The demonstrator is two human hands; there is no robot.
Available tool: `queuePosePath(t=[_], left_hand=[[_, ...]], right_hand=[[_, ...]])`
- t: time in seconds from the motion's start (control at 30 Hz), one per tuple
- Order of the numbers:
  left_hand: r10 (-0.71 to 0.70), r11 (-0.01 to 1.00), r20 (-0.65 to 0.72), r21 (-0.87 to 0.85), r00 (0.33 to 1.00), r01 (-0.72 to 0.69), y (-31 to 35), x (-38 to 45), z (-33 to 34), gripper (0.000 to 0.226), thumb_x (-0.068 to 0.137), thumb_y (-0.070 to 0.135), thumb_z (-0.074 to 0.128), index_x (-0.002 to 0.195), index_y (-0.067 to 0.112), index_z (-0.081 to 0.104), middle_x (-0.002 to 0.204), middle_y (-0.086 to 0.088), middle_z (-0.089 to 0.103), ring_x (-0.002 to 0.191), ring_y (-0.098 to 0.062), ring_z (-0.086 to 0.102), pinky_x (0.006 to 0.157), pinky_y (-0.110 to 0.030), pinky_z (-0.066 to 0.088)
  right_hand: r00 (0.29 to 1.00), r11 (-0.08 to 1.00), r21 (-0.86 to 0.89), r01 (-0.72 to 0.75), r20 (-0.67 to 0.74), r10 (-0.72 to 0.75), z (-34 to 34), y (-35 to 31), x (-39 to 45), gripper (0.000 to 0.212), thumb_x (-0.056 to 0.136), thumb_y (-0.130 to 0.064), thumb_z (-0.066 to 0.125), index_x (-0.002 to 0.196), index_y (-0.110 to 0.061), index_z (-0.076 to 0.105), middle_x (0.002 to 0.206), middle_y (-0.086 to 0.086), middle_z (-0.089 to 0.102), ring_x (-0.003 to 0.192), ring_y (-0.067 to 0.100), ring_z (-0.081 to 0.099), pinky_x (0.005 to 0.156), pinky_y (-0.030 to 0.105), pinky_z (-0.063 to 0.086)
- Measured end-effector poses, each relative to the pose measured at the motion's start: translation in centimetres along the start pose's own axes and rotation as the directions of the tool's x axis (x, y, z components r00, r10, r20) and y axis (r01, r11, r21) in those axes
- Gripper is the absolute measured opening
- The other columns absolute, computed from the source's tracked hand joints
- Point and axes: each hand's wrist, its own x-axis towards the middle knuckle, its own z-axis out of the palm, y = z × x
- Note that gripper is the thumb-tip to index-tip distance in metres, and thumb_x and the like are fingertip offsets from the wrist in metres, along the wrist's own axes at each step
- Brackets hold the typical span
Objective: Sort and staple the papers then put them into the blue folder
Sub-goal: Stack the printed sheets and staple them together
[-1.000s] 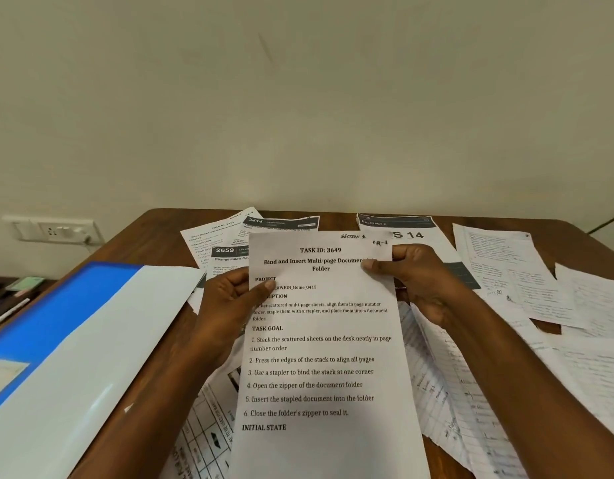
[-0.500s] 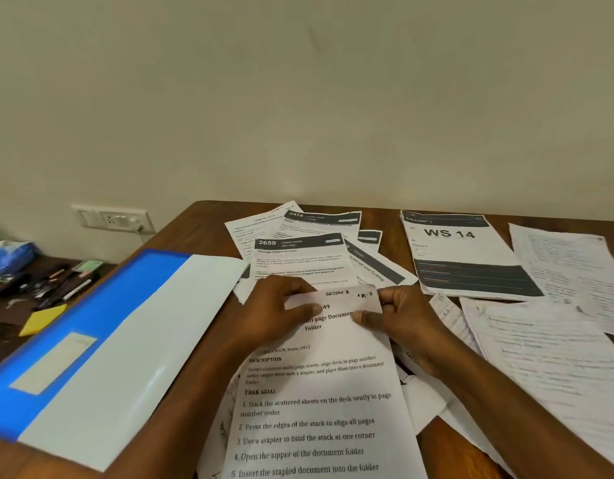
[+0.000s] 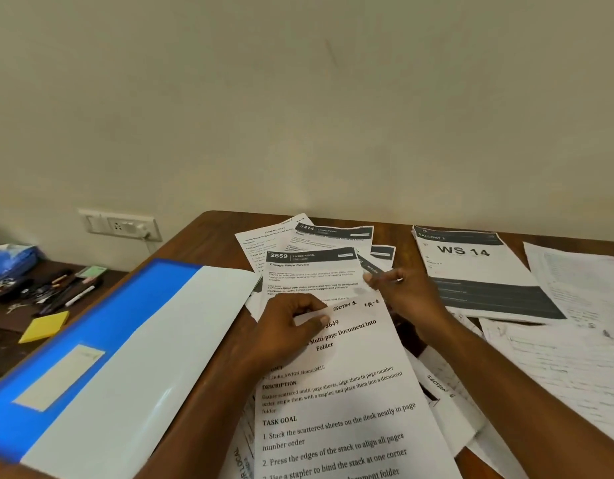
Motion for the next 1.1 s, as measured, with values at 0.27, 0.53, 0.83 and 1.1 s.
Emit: queuePosePath(t=[0.27, 0.53, 0.83, 1.1], left_hand=[[-0.030, 0.999, -0.012, -0.042, 0.999, 0.030, -0.5, -0.3, 0.1, 0.005, 0.097, 0.017, 0.075, 0.097, 0.016, 0.080, 0.099, 0.007, 0.081, 0.092, -0.007, 0.076, 0.079, -0.021, 0.056], [-0.068, 0.989, 0.009, -0.128, 0.998, 0.069, -0.4, -0.7, -0.3, 0.003, 0.086, 0.018, 0.080, 0.088, 0.015, 0.080, 0.091, -0.003, 0.081, 0.086, -0.022, 0.078, 0.077, -0.035, 0.060], [-0.123, 0.959, 0.080, -0.248, 0.989, 0.140, 0.1, -0.8, -0.3, 0.015, 0.085, -0.008, 0.076, 0.074, 0.002, 0.074, 0.067, -0.017, 0.069, 0.043, -0.009, 0.053, 0.042, -0.016, 0.038], [-0.176, 0.938, 0.068, -0.290, 0.982, 0.188, 1.5, -0.7, -0.5, 0.018, 0.090, -0.021, 0.062, 0.080, -0.007, 0.068, 0.054, -0.002, 0.066, 0.036, -0.002, 0.052, 0.037, -0.011, 0.037]], right_hand=[[0.999, 0.980, -0.196, 0.031, -0.023, -0.036, 2.3, 2.3, 2.9, 0.023, 0.081, -0.020, 0.088, 0.093, -0.019, 0.068, 0.119, 0.005, 0.071, 0.102, 0.026, 0.069, 0.089, 0.048, 0.061], [0.992, 0.978, -0.203, -0.057, 0.101, 0.079, 1.5, 2.3, 0.0, 0.017, 0.080, -0.014, 0.089, 0.070, -0.016, 0.076, 0.080, 0.004, 0.078, 0.077, 0.022, 0.075, 0.066, 0.036, 0.063], [0.895, 0.912, -0.406, -0.055, 0.386, 0.225, -6.8, 0.3, -4.3, 0.038, 0.083, -0.046, 0.083, 0.097, -0.011, 0.080, 0.082, 0.001, 0.081, 0.059, 0.014, 0.057, 0.054, 0.027, 0.040], [0.786, 0.902, -0.431, 0.022, 0.565, 0.251, -9.1, 2.3, -7.2, 0.037, 0.071, -0.019, 0.095, 0.103, -0.021, 0.077, 0.090, 0.005, 0.081, 0.080, 0.038, 0.072, 0.074, 0.044, 0.061]])
